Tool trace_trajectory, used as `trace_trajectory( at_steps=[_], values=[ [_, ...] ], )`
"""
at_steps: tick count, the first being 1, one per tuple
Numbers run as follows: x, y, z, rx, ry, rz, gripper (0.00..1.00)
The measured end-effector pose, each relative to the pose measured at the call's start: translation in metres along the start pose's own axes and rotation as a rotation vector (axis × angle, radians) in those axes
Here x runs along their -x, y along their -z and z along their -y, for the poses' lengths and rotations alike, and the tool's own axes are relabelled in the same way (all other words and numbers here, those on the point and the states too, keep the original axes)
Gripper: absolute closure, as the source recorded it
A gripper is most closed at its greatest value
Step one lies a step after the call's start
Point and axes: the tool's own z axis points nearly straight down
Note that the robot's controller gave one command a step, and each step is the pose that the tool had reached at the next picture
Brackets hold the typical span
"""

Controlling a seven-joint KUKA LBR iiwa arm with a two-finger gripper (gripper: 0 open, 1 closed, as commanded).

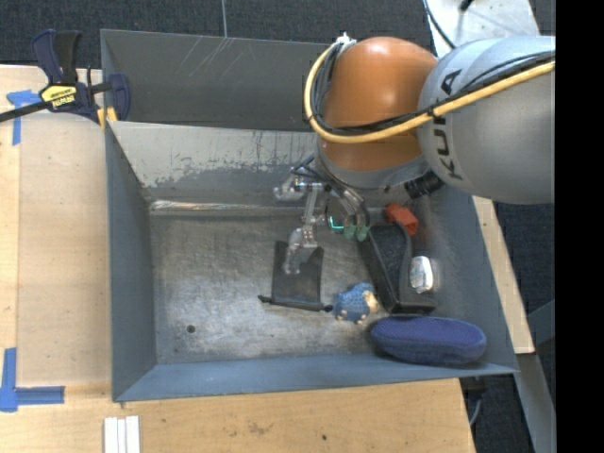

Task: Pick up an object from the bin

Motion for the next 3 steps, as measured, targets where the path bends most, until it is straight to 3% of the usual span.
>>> trace_trajectory(
  at_steps=[1,2,3],
  values=[
    [-0.070,-0.116,0.033,-0.001,0.183,0.007,0.00],
    [-0.065,-0.112,0.032,0.000,0.182,0.019,1.00],
    [-0.054,0.036,0.065,-0.004,0.405,0.016,1.00]
  ],
)
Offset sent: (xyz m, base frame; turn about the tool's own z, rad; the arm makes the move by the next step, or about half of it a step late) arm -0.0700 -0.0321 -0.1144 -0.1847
